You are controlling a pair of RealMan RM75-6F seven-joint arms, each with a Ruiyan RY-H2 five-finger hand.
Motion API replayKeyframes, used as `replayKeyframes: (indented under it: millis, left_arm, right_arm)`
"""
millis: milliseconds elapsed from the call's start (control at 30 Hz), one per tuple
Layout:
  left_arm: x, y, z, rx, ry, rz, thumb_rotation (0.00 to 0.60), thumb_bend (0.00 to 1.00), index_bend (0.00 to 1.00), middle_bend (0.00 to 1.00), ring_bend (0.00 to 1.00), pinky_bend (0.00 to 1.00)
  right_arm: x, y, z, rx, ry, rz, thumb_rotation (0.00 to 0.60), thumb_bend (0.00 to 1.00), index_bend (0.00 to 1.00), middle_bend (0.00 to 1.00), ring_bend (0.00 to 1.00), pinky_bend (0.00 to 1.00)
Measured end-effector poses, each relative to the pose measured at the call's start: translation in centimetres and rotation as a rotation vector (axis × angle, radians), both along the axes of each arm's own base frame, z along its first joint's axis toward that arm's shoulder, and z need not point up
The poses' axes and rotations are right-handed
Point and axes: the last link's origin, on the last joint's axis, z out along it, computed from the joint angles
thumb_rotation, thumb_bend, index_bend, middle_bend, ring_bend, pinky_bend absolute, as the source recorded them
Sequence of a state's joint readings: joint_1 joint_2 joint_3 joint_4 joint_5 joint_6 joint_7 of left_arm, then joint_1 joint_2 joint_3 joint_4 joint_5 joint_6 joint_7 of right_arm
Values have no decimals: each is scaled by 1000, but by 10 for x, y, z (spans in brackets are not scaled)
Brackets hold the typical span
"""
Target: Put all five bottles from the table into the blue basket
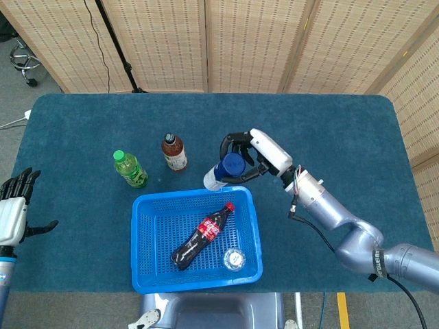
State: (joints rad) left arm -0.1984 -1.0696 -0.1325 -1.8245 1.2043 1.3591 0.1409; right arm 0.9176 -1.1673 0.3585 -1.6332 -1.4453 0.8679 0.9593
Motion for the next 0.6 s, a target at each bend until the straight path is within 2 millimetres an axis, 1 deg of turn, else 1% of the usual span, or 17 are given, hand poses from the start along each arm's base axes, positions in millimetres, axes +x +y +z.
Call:
replayKeyframes:
  millis: [133, 267, 333, 467, 600]
  left_arm:
    - [1, 0, 0, -1, 0, -1, 600, 0, 0, 0, 0, 0]
    - [1, -1, 0, 2, -1, -5, 600, 0, 0, 0, 0, 0]
    - [2, -2, 1, 5, 1, -8, 600, 0, 0, 0, 0, 0]
    - [2, -3, 1, 6, 2, -10, 600, 0, 0, 0, 0, 0]
    - [2, -3, 1, 7, 2, -9, 600, 0, 0, 0, 0, 0]
  right_arm:
    - [-4, 14, -14, 61, 81, 52, 600, 389, 554, 617, 644, 800]
    - [-13, 26, -33, 96, 190, 111, 600, 390, 553, 617, 644, 800]
    - [-17, 27, -39, 91, 223, 123, 600, 393, 553, 617, 644, 800]
    - [-32, 27, -57, 67, 303, 139, 600, 396, 553, 617, 644, 800]
    - [-42, 26, -66, 30, 362, 154, 600, 397, 549, 616, 643, 800]
